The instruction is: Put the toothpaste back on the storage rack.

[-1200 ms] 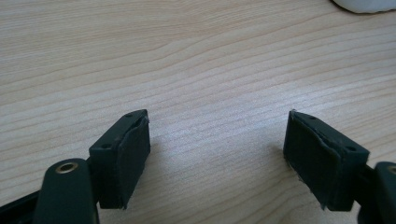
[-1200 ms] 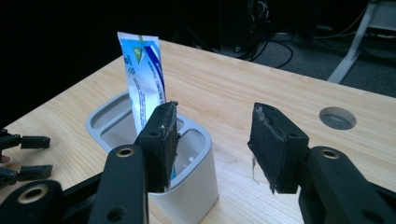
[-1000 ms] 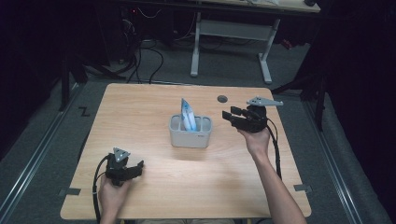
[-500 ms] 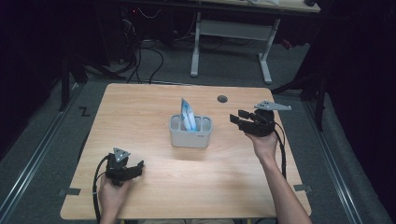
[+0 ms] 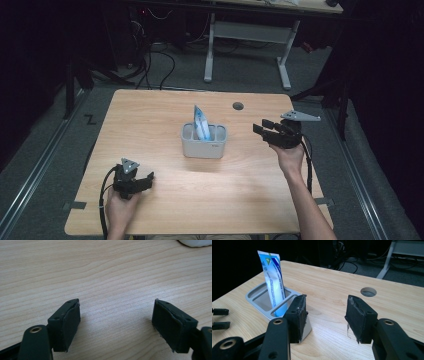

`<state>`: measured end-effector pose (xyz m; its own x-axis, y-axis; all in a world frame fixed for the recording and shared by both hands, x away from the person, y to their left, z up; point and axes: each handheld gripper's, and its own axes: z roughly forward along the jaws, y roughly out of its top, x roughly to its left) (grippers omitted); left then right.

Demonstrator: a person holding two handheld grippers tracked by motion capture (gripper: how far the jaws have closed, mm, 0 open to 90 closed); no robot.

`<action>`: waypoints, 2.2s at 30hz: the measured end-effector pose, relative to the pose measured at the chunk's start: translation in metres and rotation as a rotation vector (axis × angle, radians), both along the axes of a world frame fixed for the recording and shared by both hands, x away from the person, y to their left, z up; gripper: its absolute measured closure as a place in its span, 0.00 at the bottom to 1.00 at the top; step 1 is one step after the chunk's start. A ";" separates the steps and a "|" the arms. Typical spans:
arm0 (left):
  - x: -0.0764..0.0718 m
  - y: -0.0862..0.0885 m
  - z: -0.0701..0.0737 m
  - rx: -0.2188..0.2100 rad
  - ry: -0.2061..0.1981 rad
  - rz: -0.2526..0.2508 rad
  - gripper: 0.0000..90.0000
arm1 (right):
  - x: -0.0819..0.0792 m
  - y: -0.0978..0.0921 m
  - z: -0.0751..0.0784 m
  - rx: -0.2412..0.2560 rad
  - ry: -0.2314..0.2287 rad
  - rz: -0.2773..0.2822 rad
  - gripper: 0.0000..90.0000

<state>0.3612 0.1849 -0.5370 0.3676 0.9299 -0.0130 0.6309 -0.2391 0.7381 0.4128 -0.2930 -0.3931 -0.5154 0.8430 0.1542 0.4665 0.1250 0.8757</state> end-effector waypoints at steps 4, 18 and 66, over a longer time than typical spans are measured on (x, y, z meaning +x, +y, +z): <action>0.000 0.000 0.000 0.000 0.000 0.000 0.26 | -0.003 -0.004 -0.001 -0.008 -0.001 -0.004 0.56; 0.000 0.000 0.000 0.000 0.000 0.000 0.26 | -0.011 -0.019 -0.010 -0.029 0.015 -0.027 0.56; 0.000 0.000 0.000 0.000 0.000 0.001 0.26 | -0.052 -0.046 -0.070 -0.025 0.104 -0.082 0.57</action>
